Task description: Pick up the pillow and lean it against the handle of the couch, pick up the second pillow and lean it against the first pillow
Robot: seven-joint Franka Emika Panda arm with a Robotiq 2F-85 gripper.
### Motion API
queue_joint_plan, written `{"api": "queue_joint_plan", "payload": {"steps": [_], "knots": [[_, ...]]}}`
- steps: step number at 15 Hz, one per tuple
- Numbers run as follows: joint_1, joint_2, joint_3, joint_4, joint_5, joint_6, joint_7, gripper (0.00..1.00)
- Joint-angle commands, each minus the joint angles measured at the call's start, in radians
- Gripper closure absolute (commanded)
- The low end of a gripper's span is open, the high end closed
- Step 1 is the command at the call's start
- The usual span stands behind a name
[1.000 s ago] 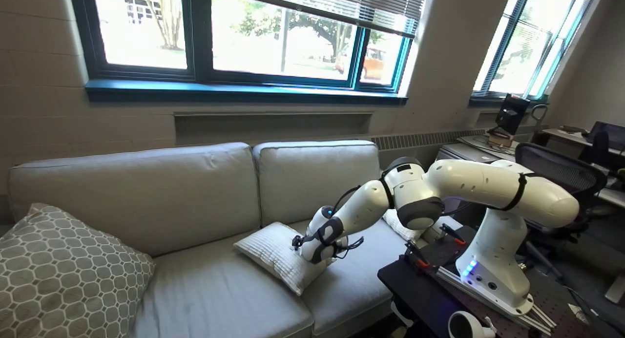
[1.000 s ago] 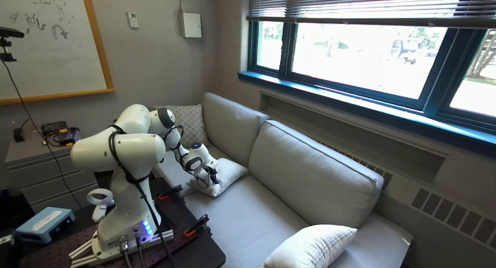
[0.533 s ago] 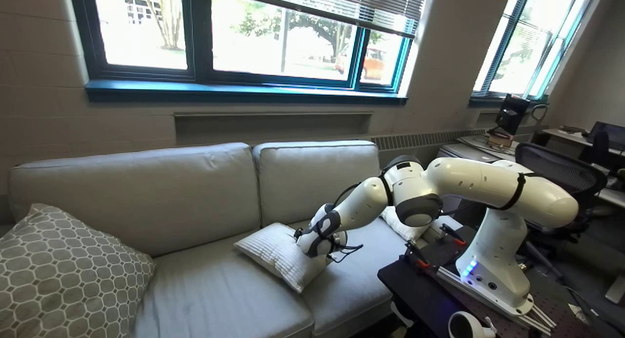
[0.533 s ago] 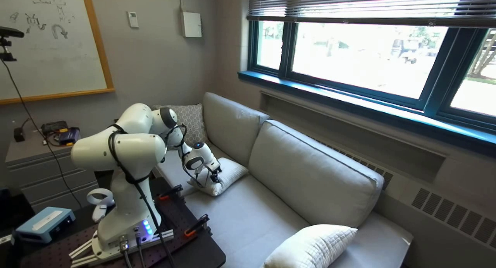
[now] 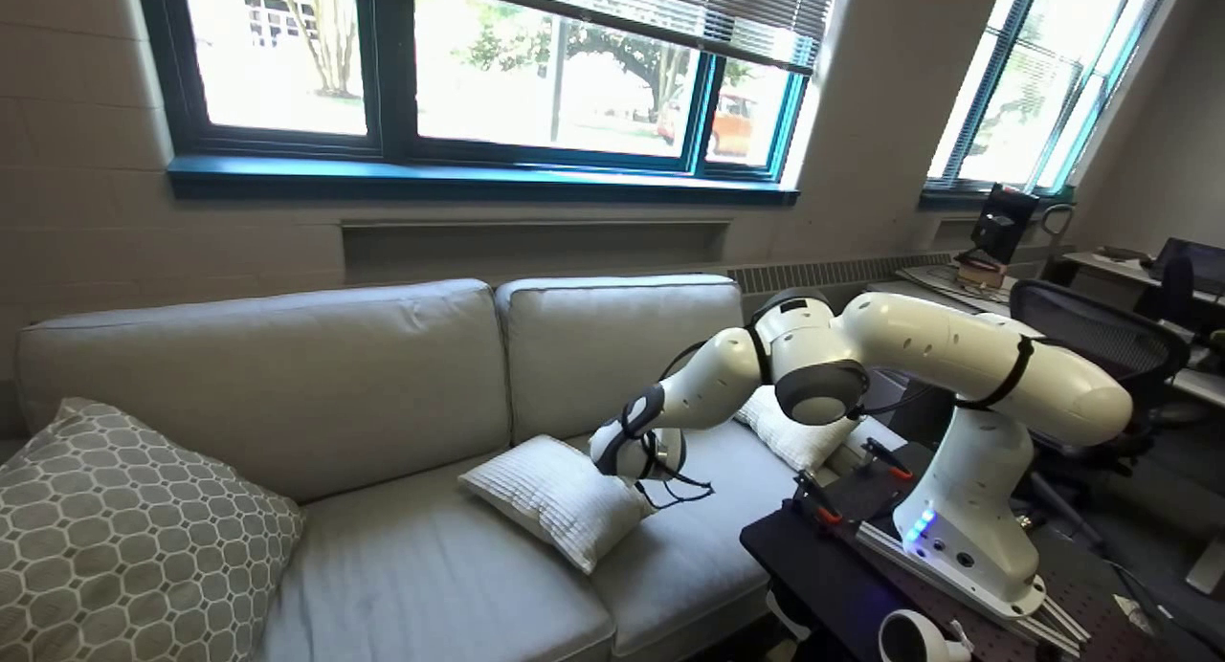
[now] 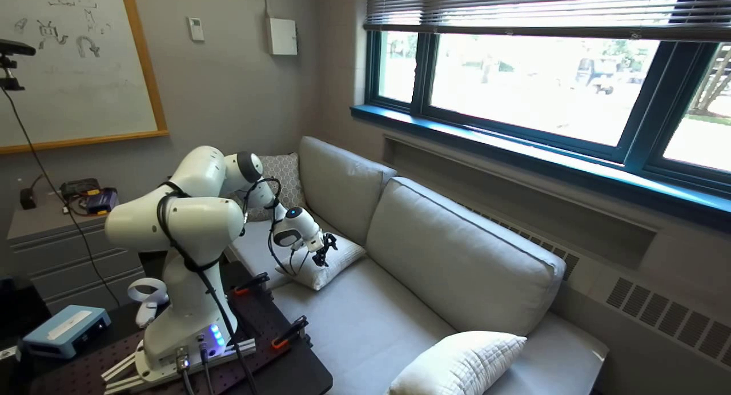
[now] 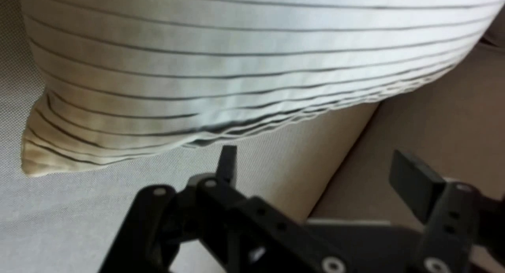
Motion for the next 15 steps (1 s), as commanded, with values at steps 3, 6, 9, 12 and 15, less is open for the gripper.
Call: {"api": "queue_joint_plan", "payload": {"steps": [3, 6, 9, 12, 15], "knots": [[-0.195, -0.114, 0.208, 0.049, 0.079, 0.136, -0.041, 0.0], [-0.335, -0.046, 0.358, 0.235, 0.043, 0.176, -0.042, 0.0], [-0.407, -0.087, 0.454, 0.161, 0.016, 0.258, -0.143, 0.0], [-0.348, -0.081, 0.387, 0.141, 0.06, 0.219, -0.122, 0.0], [-0.372, -0.066, 0.417, 0.177, 0.093, 0.214, -0.097, 0.0]]}}
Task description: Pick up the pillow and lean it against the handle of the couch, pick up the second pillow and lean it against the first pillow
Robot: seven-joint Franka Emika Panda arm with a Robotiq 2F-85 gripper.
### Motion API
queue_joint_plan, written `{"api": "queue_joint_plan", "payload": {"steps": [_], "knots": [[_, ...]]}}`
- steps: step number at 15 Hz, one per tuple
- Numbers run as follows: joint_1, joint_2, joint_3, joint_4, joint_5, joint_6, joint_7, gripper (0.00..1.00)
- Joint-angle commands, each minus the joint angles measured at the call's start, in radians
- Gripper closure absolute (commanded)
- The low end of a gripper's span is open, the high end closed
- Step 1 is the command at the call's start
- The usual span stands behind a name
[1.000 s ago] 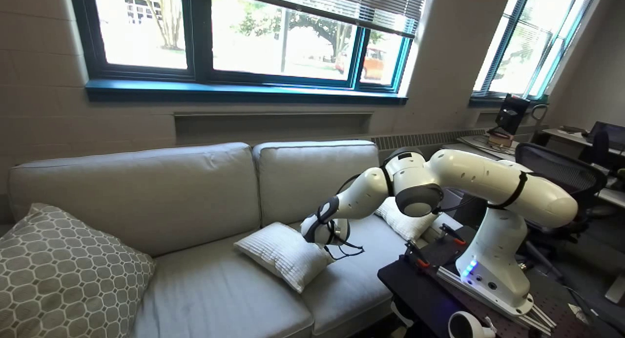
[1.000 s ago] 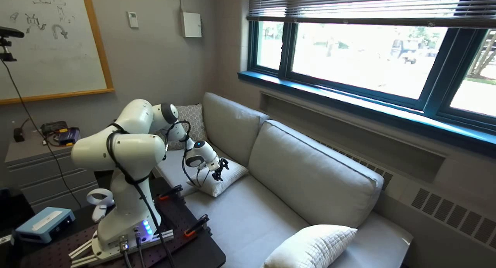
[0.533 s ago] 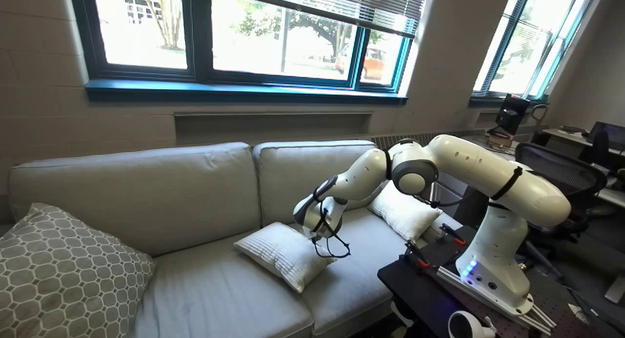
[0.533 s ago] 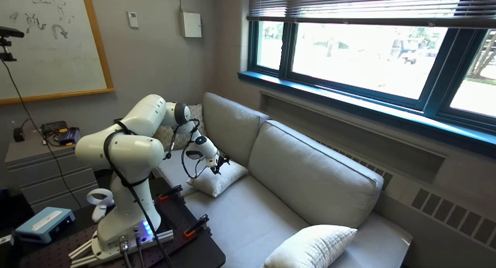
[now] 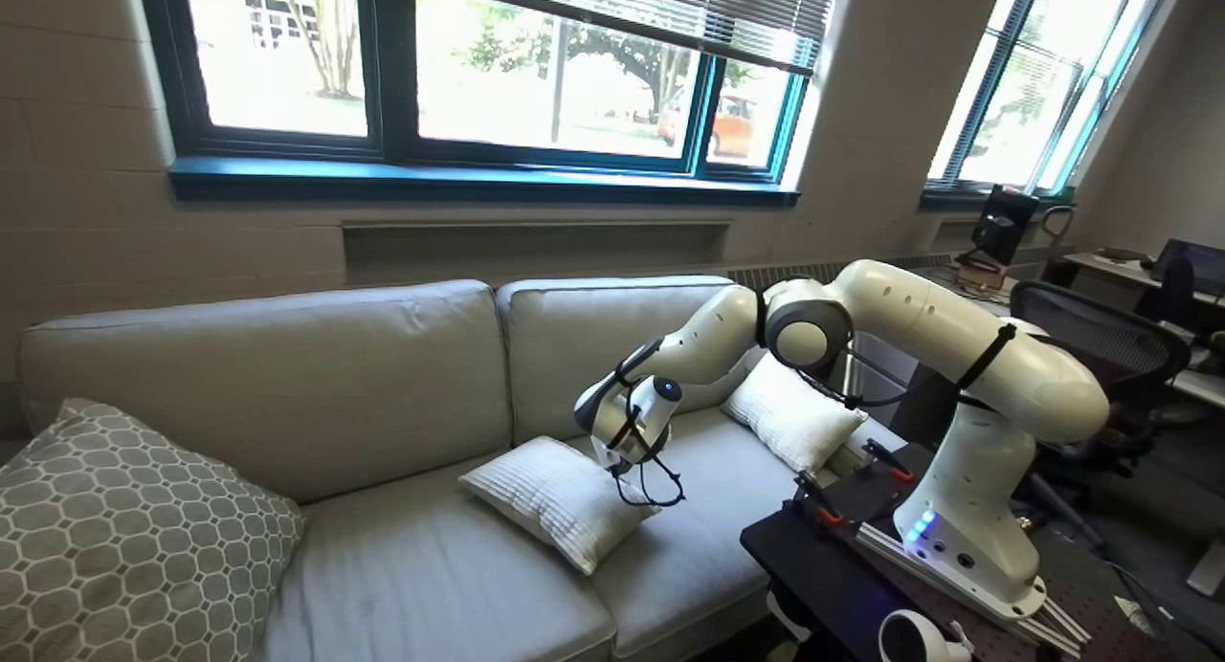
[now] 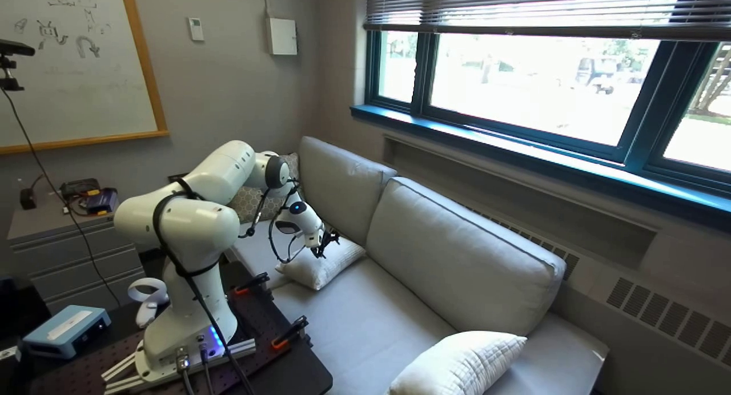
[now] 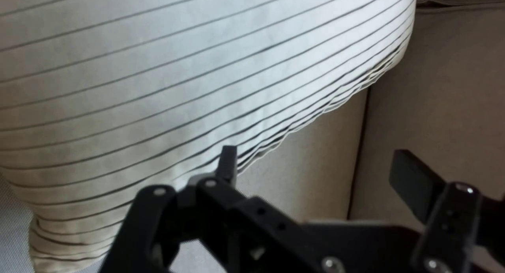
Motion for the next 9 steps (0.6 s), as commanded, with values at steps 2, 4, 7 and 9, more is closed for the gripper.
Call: {"api": "queue_joint_plan", "payload": {"steps": [2, 4, 7, 9], "knots": [[-0.069, 0.003, 0.062, 0.052, 0.089, -0.002, 0.034, 0.0], [-0.1, 0.002, 0.074, 0.062, 0.125, -0.002, 0.058, 0.0], [-0.154, -0.009, 0.07, 0.037, 0.162, -0.045, 0.111, 0.0], [-0.195, -0.006, 0.067, 0.037, 0.183, -0.083, 0.147, 0.0]]}}
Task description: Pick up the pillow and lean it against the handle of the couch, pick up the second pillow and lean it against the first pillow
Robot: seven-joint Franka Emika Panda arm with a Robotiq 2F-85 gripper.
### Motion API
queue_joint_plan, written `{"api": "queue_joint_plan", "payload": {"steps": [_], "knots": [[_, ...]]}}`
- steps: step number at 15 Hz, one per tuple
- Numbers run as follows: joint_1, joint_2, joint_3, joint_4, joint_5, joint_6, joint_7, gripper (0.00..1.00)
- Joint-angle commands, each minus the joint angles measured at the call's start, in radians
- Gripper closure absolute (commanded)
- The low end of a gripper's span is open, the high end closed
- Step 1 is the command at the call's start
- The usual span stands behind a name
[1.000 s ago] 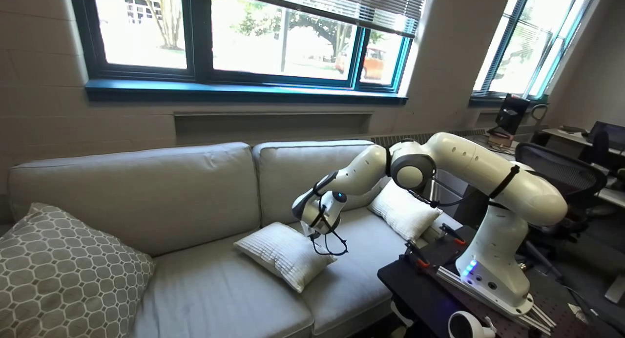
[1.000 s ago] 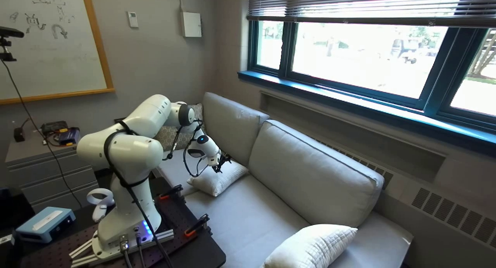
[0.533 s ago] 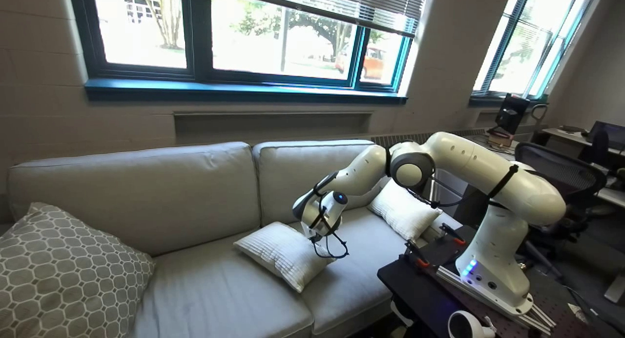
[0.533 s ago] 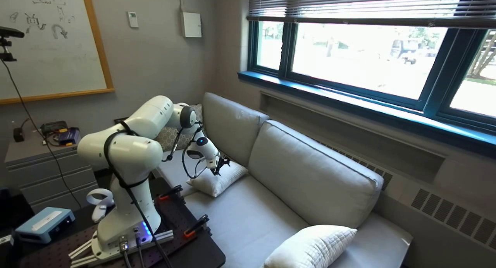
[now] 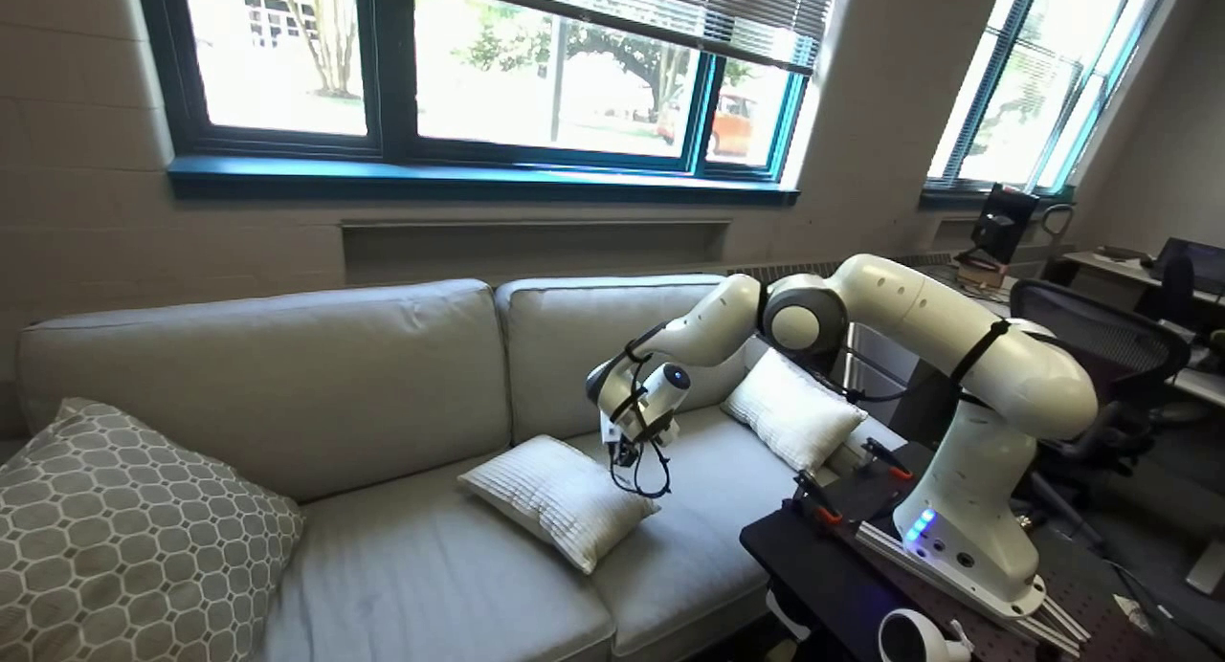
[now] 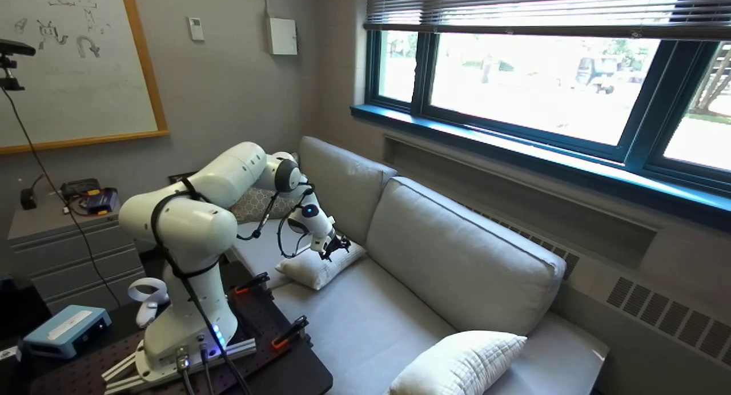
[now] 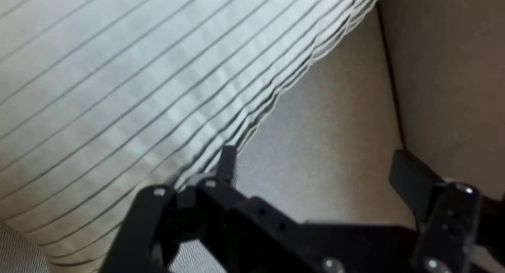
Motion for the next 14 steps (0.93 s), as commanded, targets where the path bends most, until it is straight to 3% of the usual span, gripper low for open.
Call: {"api": "queue_joint_plan", "payload": {"steps": [1, 7, 8, 14], "knots": [[-0.078, -0.006, 0.014, 0.004, 0.056, -0.072, 0.06, 0.0], [-0.137, 0.037, 0.037, 0.078, 0.172, -0.252, 0.11, 0.0], [-0.21, 0.041, 0.131, 0.066, 0.15, -0.24, 0.082, 0.0], [-0.329, 0.098, 0.23, 0.053, 0.218, -0.321, 0.121, 0.0]]}}
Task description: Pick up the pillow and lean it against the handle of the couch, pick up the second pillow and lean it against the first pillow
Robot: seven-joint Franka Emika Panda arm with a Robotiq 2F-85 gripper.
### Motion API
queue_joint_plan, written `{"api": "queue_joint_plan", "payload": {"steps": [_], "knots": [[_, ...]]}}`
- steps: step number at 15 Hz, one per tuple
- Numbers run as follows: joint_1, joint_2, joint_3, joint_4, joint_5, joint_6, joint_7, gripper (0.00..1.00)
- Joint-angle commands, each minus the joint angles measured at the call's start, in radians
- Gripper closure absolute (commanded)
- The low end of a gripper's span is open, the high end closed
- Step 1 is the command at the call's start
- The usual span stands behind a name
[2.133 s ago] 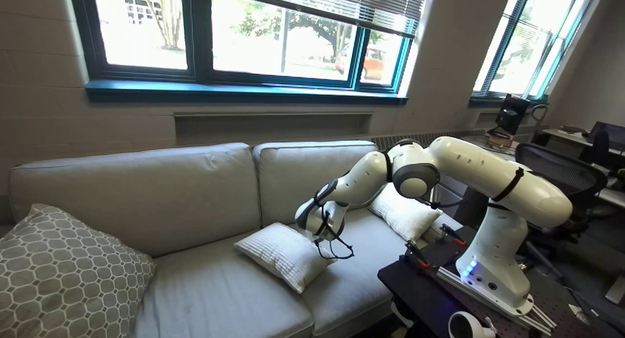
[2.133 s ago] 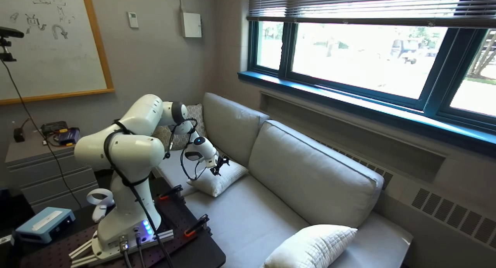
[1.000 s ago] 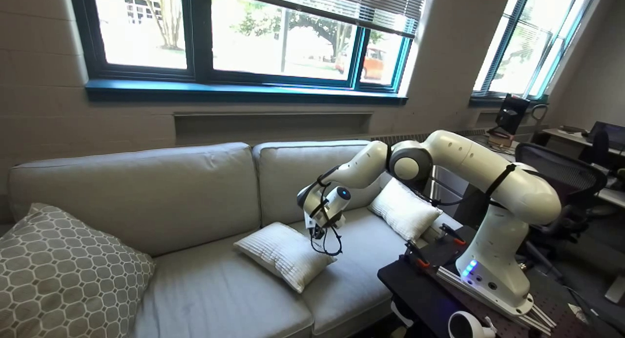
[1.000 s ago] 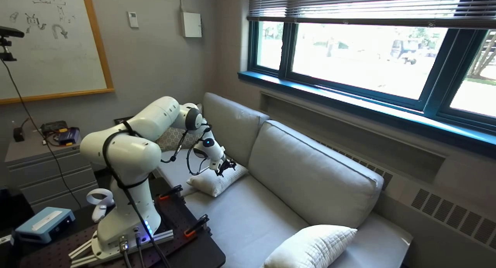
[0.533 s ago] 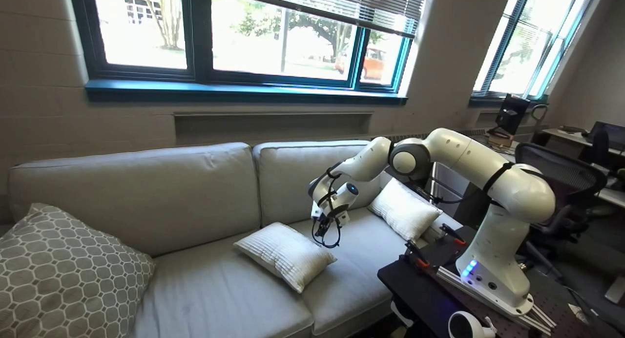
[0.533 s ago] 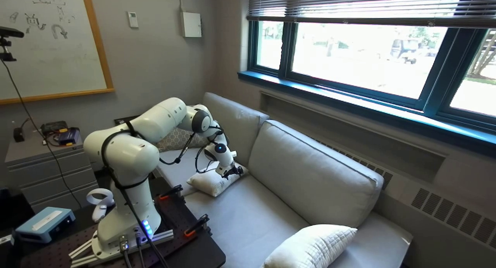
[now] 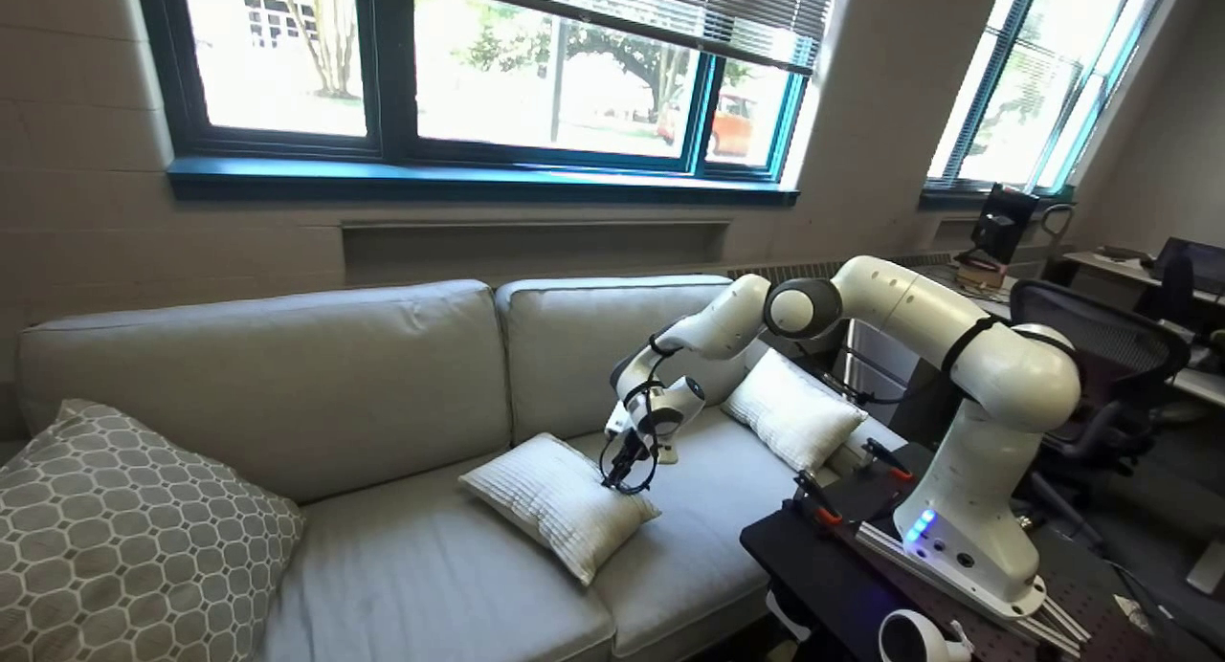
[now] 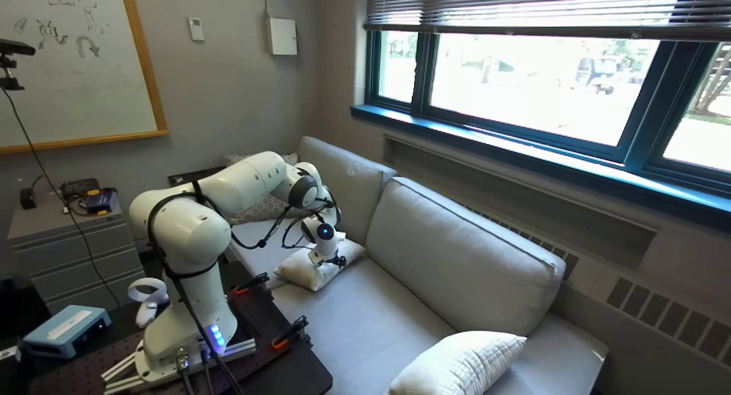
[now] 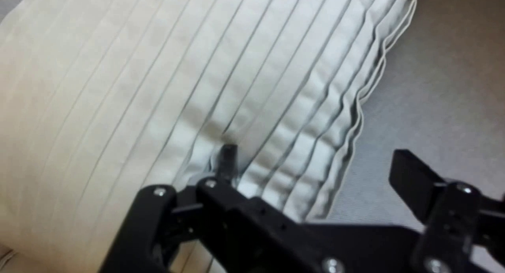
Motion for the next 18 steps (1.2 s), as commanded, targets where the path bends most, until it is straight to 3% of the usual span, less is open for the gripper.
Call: {"api": "queue_joint_plan", "payload": {"steps": [1, 8, 9, 13, 18], "knots": [[-0.095, 0.037, 0.046, 0.018, 0.056, -0.055, 0.022, 0.0], [-0.27, 0.128, 0.032, 0.024, 0.129, -0.286, 0.088, 0.0], [-0.252, 0.094, -0.027, -0.028, 0.167, -0.383, 0.128, 0.0], [-0.276, 0.104, -0.075, -0.047, 0.231, -0.621, 0.202, 0.0], [-0.244, 0.104, -0.126, -0.056, 0.276, -0.764, 0.261, 0.0]]}}
